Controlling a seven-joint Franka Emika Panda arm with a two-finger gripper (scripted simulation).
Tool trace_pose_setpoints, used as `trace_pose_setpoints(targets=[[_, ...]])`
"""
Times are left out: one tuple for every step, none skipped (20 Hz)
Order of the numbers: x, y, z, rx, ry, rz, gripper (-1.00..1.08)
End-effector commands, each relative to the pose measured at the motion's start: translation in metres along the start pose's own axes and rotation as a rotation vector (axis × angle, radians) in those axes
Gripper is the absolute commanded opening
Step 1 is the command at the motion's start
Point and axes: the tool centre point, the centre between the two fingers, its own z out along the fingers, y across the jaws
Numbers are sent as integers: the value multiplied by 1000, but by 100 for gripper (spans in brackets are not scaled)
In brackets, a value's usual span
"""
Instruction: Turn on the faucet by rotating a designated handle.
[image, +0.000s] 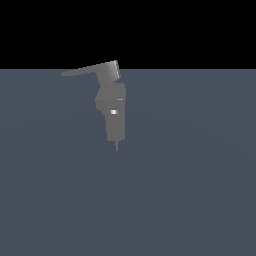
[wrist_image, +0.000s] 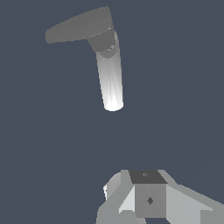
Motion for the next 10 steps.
trace_pose_setpoints(targets=[[3,-1,0,4,-3,14,-100],[5,-2,0,6,-4,22,-100],[8,-2,0,9,-6,31,-100],[10,-3,0,11,-8,41,-100],[13,-4,0,14,-10,52,-100],[16,-5,0,17,-12,64,-100],[19,-6,1,20,-15,78,-100],[22,-7,1,24,-18,92,-100],[26,-9,1,27,-21,107,-100],[30,-10,1,31,-24,124,-100]])
